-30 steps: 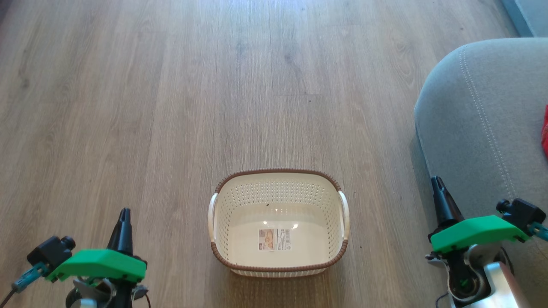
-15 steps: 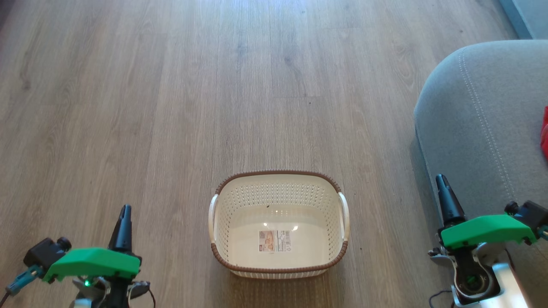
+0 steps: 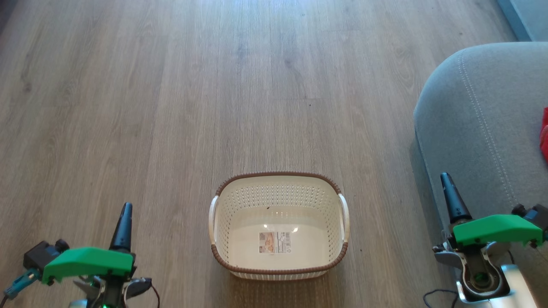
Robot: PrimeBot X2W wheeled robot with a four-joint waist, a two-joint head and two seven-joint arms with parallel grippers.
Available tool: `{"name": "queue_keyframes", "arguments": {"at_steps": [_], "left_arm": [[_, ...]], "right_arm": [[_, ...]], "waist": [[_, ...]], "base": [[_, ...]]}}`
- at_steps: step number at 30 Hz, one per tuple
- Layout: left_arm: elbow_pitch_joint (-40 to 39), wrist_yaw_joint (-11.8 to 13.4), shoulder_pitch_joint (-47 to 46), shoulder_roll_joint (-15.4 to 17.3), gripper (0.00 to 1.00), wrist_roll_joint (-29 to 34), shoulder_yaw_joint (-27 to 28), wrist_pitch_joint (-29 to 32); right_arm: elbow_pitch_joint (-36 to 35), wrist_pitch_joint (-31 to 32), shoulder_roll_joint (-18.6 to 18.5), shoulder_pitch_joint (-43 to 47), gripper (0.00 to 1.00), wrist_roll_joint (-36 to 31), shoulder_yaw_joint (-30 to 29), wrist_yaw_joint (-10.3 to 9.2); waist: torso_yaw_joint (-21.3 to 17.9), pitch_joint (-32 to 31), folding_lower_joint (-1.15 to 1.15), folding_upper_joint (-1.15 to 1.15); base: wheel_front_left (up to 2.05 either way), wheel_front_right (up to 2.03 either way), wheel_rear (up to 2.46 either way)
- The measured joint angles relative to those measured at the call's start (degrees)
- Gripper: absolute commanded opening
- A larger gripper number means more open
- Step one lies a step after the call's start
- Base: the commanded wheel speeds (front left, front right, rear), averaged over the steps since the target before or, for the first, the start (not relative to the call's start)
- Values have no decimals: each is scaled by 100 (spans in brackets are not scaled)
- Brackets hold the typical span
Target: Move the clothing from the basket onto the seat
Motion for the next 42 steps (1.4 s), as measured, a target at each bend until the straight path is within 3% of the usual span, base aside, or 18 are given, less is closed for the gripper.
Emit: {"name": "queue_keyframes", "arguments": {"at_steps": [42], "left_arm": [[-290, -56, 0, 3, 0, -2644, -16, 611]], "right_arm": [[-335, 644, 99, 222, 0, 2522, -388, -4]], "waist": [[10, -106, 0, 0]], "base": [[0, 0, 0]]}}
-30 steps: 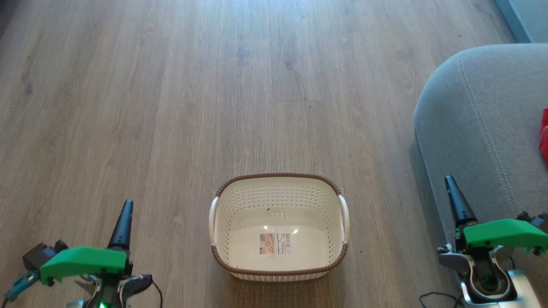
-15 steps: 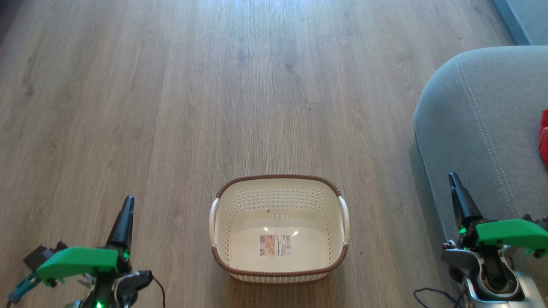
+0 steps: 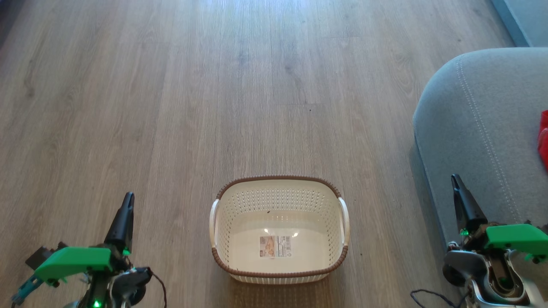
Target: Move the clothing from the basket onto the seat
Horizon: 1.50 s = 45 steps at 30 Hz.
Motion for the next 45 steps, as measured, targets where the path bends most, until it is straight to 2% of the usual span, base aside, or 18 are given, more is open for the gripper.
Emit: {"name": "queue_keyframes", "arguments": {"at_steps": [45], "left_arm": [[-3, -1, 0, 0, 0, 0, 0, 0]], "right_arm": [[0, 0, 16, 0, 0, 0, -4, 0]], "waist": [[0, 0, 0, 0]], "base": [[0, 0, 0]]}}
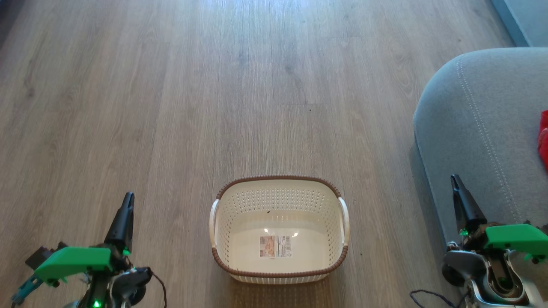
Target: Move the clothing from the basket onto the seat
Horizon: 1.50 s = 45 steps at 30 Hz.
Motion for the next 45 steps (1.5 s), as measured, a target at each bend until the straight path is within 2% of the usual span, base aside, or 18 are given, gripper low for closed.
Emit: {"name": "queue_keyframes", "arguments": {"at_steps": [45], "left_arm": [[0, 0, 0, 0, 0, 0, -1, 0]], "right_arm": [[0, 0, 1, 0, 0, 0, 0, 0]], "waist": [[0, 0, 0, 0]], "base": [[0, 0, 0]]}}
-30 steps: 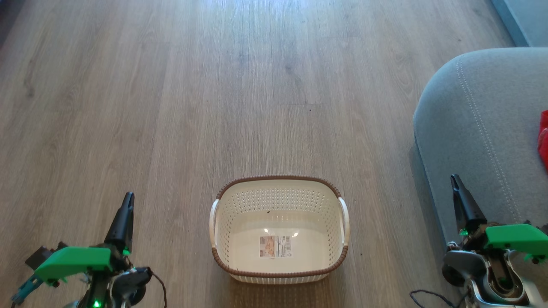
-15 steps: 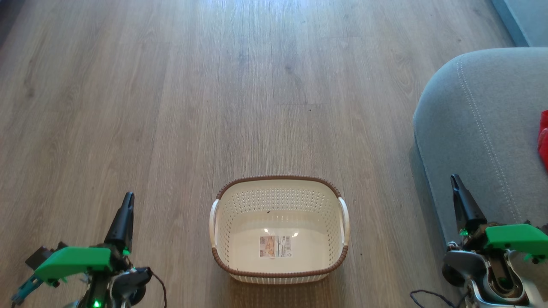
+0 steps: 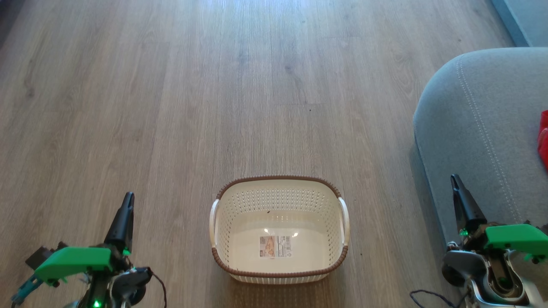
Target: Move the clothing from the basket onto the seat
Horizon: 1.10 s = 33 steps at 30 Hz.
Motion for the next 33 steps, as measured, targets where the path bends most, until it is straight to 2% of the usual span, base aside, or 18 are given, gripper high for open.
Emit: {"name": "queue_keyframes", "arguments": {"at_steps": [33], "left_arm": [[0, 0, 0, 0, 0, 0, 0, 0]], "right_arm": [[-1, 0, 0, 0, 0, 0, 0, 0]], "waist": [[0, 0, 0, 0]], "base": [[0, 0, 0]]}}
